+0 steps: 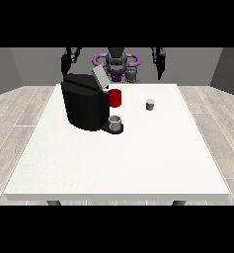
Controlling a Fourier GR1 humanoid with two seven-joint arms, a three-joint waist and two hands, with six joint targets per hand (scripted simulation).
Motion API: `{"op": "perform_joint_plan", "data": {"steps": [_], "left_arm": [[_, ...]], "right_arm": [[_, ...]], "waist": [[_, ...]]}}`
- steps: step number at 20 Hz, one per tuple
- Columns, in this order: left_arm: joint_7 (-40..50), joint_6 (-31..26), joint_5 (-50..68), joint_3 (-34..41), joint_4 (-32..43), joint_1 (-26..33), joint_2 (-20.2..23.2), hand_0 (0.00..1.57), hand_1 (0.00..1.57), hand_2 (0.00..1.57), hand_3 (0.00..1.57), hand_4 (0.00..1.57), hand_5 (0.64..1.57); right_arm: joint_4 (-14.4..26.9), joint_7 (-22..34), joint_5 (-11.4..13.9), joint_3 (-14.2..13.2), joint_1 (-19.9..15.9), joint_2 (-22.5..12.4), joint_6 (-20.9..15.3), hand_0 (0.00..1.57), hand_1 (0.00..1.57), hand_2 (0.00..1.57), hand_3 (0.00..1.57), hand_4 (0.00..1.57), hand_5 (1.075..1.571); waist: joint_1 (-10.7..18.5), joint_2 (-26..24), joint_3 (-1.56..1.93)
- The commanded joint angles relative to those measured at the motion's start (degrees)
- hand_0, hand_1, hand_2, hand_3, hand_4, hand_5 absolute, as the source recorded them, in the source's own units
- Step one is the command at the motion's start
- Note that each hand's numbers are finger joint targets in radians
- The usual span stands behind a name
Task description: Insert the coffee pod into the coffee machine and close the lid
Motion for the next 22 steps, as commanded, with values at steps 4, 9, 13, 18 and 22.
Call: {"op": "perform_joint_plan", "data": {"steps": [4,9,13,18,22], "left_arm": [[-3.05,-4.82,-3.93,-1.71,0.9,1.32,3.93,0.0,0.0,0.0,0.0,0.0,1.571],[-10.17,-8.61,-9.02,-4.48,0.13,4.83,9.34,0.0,0.0,0.0,0.0,0.0,1.571],[-5.14,-7.22,-13.06,-4.55,0.06,-1.32,9.34,0.0,0.0,0.0,0.0,0.0,1.571],[-2.25,-9.82,-14.33,-0.23,6.86,-9.72,14.37,0.0,0.0,0.0,0.0,0.0,1.571],[0.04,-10.93,-16.39,0.86,13.3,-14.5,15.76,0.0,0.0,0.0,0.0,0.0,1.571]], "right_arm": [[1.24,3.2,-2.12,-0.97,0.07,0.08,1.89,0.0,0.0,0.0,0.0,0.0,1.571],[2.15,-0.2,6.23,-1.49,1.15,0.59,-7.18,0.0,0.0,0.0,0.0,0.0,1.571],[3.66,-0.85,9.12,0.18,-1.49,2.56,-9.9,0.0,0.0,0.0,0.0,0.0,1.571],[4.48,-2.47,10.28,2.1,-3.74,3.97,-10.07,0.0,0.0,0.0,0.0,0.0,1.571],[1.83,2.24,10.08,4.48,-5.55,5.27,-8.99,0.0,0.0,0.0,0.0,0.0,1.571]], "waist": [[1.64,-2.5,-0.41],[2.38,-3.39,-0.44],[1.28,-1.19,-0.41],[-1.82,3.78,-0.39],[-4.97,4.32,-0.42]]}}
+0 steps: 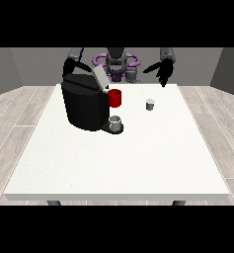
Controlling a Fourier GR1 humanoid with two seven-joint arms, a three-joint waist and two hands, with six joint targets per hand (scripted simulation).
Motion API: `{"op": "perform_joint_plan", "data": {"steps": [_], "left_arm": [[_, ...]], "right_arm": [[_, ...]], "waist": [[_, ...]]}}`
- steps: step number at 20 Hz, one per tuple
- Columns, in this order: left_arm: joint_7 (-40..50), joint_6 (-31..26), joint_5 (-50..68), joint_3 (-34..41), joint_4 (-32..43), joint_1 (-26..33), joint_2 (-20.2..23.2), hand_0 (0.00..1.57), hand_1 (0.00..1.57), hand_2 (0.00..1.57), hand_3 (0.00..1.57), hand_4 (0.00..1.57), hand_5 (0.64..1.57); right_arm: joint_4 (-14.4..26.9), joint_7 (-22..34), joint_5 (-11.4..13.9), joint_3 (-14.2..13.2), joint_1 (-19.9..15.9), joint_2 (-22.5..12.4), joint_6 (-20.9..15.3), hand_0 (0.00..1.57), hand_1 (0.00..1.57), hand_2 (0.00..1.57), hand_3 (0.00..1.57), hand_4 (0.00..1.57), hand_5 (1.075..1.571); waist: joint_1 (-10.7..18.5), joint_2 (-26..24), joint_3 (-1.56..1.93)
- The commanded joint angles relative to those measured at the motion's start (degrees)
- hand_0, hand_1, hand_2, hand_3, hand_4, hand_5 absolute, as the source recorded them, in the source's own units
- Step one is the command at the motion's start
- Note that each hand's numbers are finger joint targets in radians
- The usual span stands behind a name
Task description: Insert the coffee pod into the coffee machine and close the lid
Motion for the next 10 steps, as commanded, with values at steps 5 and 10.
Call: {"op": "perform_joint_plan", "data": {"steps": [5,10], "left_arm": [[0.78,-2.32,-5.24,1.97,11.27,-9.91,5.14,0.0,0.0,0.0,0.0,0.0,1.571],[-0.57,-1.49,-8.88,0.62,17.21,-12.45,3.61,0.0,0.0,0.0,0.0,0.0,1.571]], "right_arm": [[0.71,1.72,2.19,1.98,-5.63,1.11,-1.22,0.0,0.0,0.0,0.0,0.0,1.571],[3.73,1.18,-1.13,-0.3,-7.89,1.11,0.72,0.0,0.0,0.0,0.0,0.0,1.571]], "waist": [[-3.33,7.19,-0.03],[-3.43,9.12,-0.01]]}}
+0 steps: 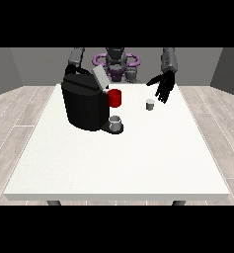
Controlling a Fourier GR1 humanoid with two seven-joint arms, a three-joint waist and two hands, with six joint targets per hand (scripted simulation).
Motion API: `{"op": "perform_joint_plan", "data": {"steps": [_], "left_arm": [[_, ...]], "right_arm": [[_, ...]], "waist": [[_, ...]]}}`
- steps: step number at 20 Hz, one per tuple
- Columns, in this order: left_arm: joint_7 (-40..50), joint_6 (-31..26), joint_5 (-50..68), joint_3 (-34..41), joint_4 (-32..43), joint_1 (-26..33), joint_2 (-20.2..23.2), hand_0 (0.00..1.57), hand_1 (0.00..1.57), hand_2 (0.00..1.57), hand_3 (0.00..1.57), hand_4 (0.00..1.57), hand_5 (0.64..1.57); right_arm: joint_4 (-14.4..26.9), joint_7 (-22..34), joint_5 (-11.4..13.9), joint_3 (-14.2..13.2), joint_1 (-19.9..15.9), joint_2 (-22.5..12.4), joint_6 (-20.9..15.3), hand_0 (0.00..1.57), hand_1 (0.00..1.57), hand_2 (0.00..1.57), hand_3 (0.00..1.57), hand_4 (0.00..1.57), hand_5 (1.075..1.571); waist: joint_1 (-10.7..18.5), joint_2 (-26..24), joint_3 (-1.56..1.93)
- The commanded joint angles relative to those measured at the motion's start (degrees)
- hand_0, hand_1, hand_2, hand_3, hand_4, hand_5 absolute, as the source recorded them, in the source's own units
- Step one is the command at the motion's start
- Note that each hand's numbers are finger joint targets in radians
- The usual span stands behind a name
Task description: Insert the coffee pod into the coffee machine and close the lid
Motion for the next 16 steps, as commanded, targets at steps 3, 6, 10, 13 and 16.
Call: {"op": "perform_joint_plan", "data": {"steps": [3,6,10,13,16], "left_arm": [[-4.06,-0.08,-4.13,1.29,10.16,-5.02,2.01,0.0,0.0,0.0,0.0,0.0,1.571],[-3.72,4.97,-9.81,-2.31,12.2,-4.12,-1.73,0.0,0.0,0.29,0.0,0.0,1.571],[-3.66,10.45,-12.81,-2.31,13.58,-9.42,-4.67,0.76,0.76,0.88,0.62,0.0,1.571],[-6.2,13.06,-16.15,-2.68,17.15,-8.96,-3.89,0.84,0.84,0.92,0.76,0.3,1.571],[-6.01,15.36,-19.2,-4.56,17.13,-10.99,-5.61,1.07,1.07,1.13,0.93,0.46,1.571]], "right_arm": [[1.89,0.09,-0.33,-0.33,-3.2,0.78,-0.22,0.0,0.0,0.0,0.0,0.0,1.571],[3.4,1.15,1.07,0.69,-2.41,1.79,-1.39,0.0,0.0,0.0,0.0,0.0,1.571],[6.86,-0.01,0.43,-0.3,-7.02,1.17,-0.13,0.0,0.0,0.0,0.0,0.0,1.571],[5.82,0.69,0.14,2.55,-4.52,1.94,-0.46,0.0,0.0,0.0,0.0,0.0,1.571],[8.69,1.48,-0.8,-1.52,-8.63,0.84,0.05,0.0,0.0,0.0,0.0,0.0,1.571]], "waist": [[-0.42,2.75,-0.02],[-0.05,1.1,-0.01],[0.0,4.0,0.0],[-0.57,1.52,-0.02],[-0.21,2.62,0.0]]}}
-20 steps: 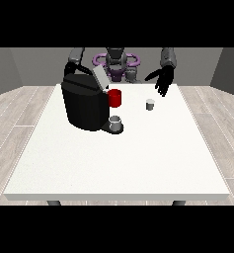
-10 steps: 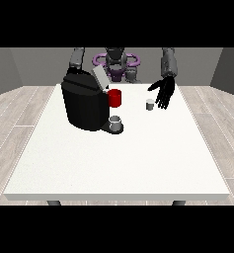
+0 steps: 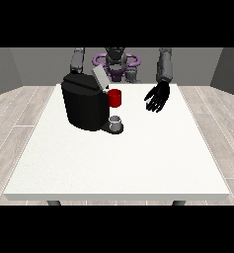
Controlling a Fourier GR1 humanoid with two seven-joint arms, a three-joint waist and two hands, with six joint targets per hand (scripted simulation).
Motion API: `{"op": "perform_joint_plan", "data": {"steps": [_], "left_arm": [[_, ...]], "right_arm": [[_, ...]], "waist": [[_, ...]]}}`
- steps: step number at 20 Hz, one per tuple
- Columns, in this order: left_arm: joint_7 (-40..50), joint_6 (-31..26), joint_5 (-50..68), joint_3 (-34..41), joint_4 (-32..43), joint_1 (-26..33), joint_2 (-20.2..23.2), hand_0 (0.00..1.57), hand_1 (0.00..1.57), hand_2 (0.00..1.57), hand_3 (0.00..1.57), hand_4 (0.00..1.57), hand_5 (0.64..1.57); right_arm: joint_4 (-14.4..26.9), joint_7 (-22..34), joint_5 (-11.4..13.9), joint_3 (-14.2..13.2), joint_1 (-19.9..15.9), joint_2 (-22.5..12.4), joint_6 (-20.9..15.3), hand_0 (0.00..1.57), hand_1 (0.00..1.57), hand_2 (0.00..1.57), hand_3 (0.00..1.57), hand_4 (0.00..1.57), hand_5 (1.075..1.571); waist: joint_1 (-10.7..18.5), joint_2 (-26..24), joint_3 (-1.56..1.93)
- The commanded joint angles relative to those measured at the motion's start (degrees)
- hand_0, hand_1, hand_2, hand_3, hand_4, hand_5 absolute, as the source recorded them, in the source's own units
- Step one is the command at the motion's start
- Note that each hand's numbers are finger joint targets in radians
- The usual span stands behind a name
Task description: Insert the coffee pod into the coffee machine and close the lid
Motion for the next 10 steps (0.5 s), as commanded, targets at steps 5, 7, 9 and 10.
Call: {"op": "perform_joint_plan", "data": {"steps": [5,7,9,10], "left_arm": [[-0.79,2.26,-8.66,-3.07,6.43,-1.47,2.04,0.76,0.76,0.95,0.81,0.34,1.571],[1.07,-0.02,-10.51,-4.9,7.89,-1.76,1.5,0.87,0.87,1.02,0.88,0.34,1.571],[-0.14,2.37,-12.93,-6.02,8.36,-1.08,1.24,0.88,0.88,1.0,0.82,0.28,1.571],[1.95,-0.93,-13.03,-5.63,9.81,-2.76,2.27,0.76,0.76,0.93,0.77,0.35,1.571]], "right_arm": [[1.14,-1.48,-2.51,-0.72,0.8,-1.78,3.95,0.0,0.0,0.0,0.0,0.0,1.571],[1.86,-0.39,-1.1,0.45,1.15,-0.7,2.72,0.0,0.0,0.0,0.0,0.0,1.571],[3.46,-3.21,-2.92,-1.81,-0.33,-0.54,2.48,0.0,0.0,0.0,0.0,0.0,1.571],[2.83,-1.59,-1.42,-0.14,0.93,0.14,1.77,0.0,0.0,0.0,0.0,0.0,1.571]], "waist": [[-2.09,-1.04,0.0],[-2.13,-1.4,0.01],[-0.65,0.02,0.01],[-1.95,-1.43,0.01]]}}
